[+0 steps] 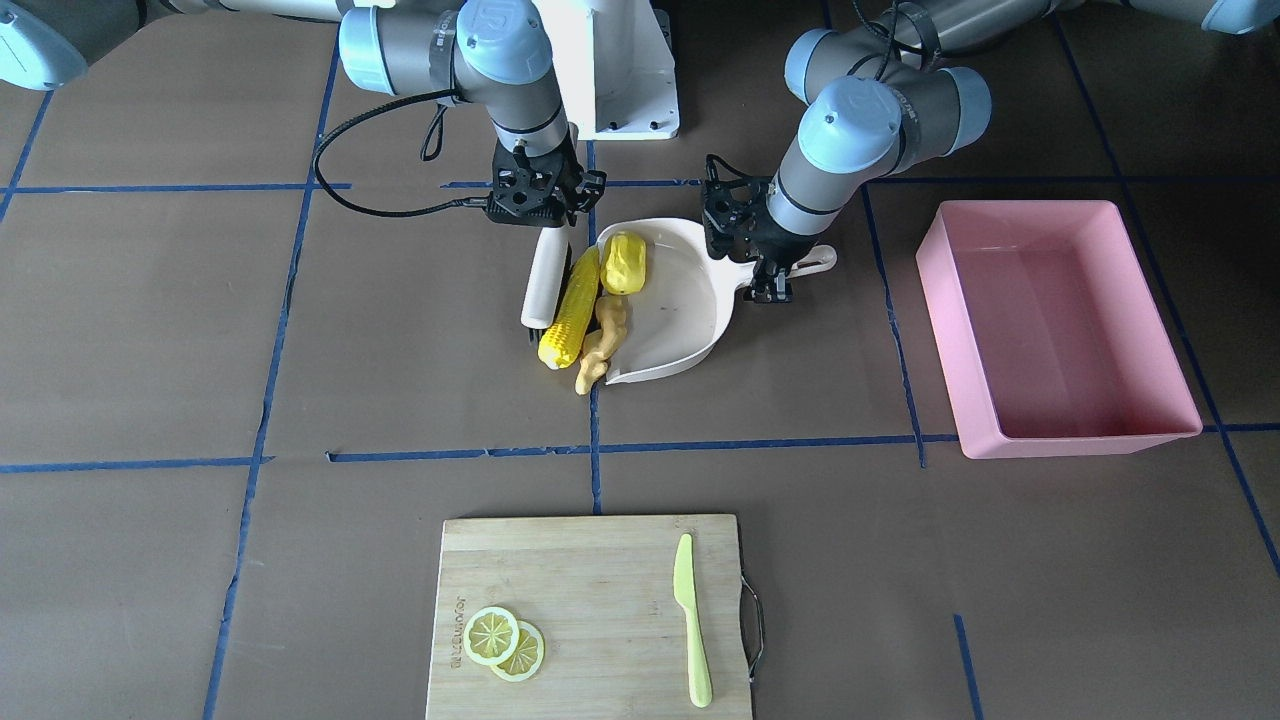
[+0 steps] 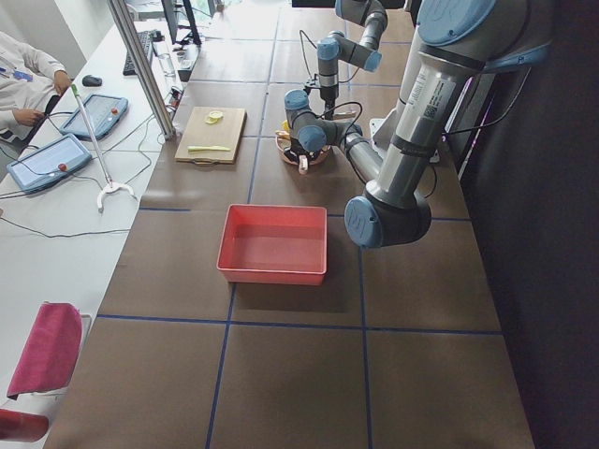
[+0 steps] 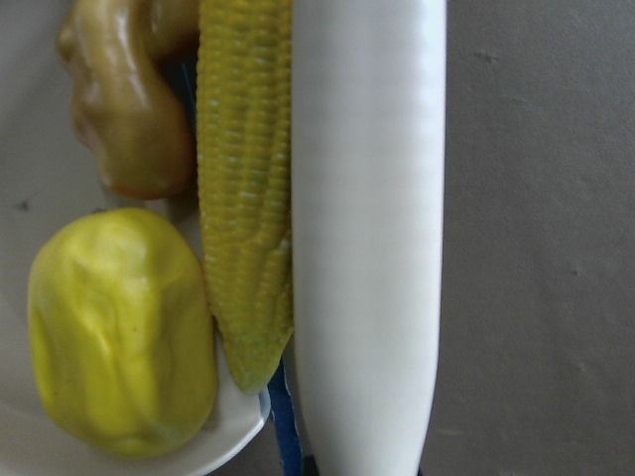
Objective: Sweep and dump trash into bin
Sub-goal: 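Push the produce deeper into the dustpan with the right gripper's brush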
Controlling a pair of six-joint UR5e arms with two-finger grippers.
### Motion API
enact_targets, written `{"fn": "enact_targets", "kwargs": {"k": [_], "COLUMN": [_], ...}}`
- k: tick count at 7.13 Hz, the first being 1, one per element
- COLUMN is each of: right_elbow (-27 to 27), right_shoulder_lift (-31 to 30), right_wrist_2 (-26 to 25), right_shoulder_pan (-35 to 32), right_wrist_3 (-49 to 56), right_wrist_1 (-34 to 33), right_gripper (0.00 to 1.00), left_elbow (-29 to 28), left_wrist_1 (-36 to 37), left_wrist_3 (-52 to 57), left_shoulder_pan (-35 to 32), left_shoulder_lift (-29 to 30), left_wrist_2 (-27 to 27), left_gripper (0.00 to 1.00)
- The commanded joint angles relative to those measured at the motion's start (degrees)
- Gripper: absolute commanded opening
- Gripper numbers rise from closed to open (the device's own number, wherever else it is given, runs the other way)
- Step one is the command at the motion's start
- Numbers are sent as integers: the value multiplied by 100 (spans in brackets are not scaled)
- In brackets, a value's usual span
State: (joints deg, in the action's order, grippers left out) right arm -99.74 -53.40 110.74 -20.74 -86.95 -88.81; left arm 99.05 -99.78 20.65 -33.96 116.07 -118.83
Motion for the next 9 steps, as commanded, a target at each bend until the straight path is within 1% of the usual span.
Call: {"fn": "enact_targets", "kwargs": {"k": [1,2,3,6,8,9], "right_elbow": [129,208,313,384,699,753], "right_shoulder_lift": [179,259,312,505,724,760], "right_wrist_2": [0,0,0,0,0,9], "right_shoulder_pan": [0,0,9,9,9,9], "right_wrist_3": [90,108,91,82,90,99], "right_wrist_1": [-5,22,213,268,268,277], "right_gripper": [0,0,0,0,0,0], "left_elbow": [0,0,9,9,18,18], "left_wrist_1": [-6,3,3,3,3,3], "left_wrist_3": [0,0,-9,-18,-18,-18], "left_shoulder_pan": [3,3,-6,3,3,3], "left_shoulder_lift": [-5,-5,-5,4,-5,4], "left_wrist_2": [0,0,0,0,0,0], "left_gripper": [1,1,1,1,1,1]}}
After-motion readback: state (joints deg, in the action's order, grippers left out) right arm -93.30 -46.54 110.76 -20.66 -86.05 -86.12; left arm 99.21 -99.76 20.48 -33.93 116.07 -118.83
